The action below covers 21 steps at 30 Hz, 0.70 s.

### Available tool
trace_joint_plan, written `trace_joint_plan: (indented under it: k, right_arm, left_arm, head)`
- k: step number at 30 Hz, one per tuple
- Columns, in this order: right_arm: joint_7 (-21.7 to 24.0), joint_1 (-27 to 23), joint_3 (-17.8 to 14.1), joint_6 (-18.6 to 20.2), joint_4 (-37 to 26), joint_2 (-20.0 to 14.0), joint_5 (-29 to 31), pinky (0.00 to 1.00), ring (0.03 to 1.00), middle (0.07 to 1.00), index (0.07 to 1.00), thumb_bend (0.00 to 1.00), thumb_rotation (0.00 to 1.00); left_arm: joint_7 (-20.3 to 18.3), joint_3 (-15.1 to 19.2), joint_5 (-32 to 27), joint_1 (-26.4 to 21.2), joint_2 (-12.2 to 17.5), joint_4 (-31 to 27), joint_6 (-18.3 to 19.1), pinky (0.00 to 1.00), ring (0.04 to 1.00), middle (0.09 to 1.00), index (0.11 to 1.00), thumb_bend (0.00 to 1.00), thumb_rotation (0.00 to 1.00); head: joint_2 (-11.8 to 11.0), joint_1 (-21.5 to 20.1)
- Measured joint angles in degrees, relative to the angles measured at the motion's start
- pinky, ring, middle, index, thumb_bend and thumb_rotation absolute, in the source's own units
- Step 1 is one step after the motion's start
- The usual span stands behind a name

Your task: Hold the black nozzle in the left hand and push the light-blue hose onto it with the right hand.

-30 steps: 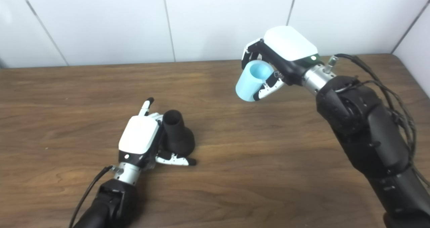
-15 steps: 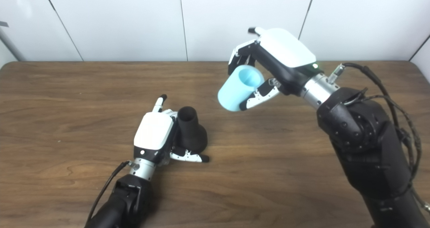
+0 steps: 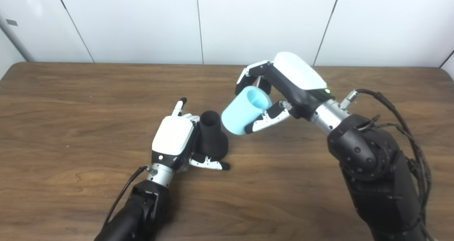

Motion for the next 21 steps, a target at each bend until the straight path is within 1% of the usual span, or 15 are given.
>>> trace_joint_plan:
  k: [8,10,12,16,21]
  right_arm:
    - [-0.5,0.0,0.3,0.0,0.0,1.6,-0.4,0.33,0.398,0.511,0.485,0.5,0.0]
    - [-0.7,-0.1,0.4,0.0,0.0,2.0,-0.4,0.33,0.395,0.51,0.49,0.5,0.0]
    - [-1.2,-0.2,0.4,0.0,0.0,2.3,-0.4,0.33,0.396,0.514,0.489,0.5,0.0]
    - [-1.5,-0.6,0.4,0.1,0.0,2.6,-0.5,0.32,0.4,0.516,0.487,0.5,0.0]
    - [-1.9,-0.9,0.4,0.1,0.0,2.9,-0.6,0.32,0.397,0.511,0.49,0.5,0.0]
  left_arm:
    - [0.1,-0.3,0.2,0.0,-0.1,0.0,0.7,1.0,0.612,0.538,0.467,0.52,0.0]
    - [0.1,-0.3,0.2,0.0,-0.2,0.0,0.9,1.0,0.61,0.53,0.472,0.52,0.0]
    - [0.1,-0.4,0.2,0.0,-0.2,0.0,1.0,1.0,0.601,0.501,0.481,0.52,0.0]
    - [0.2,-0.4,0.2,0.0,-0.2,0.0,1.0,1.0,0.607,0.531,0.473,0.52,0.0]
    - [0.2,-0.5,0.3,0.0,-0.2,0.0,1.0,1.0,0.609,0.519,0.477,0.52,0.0]
  head:
    - [0.4,-0.4]
    - [0.4,-0.4]
    - [0.5,-0.4]
    - [0.5,-0.4]
    - [0.8,-0.5]
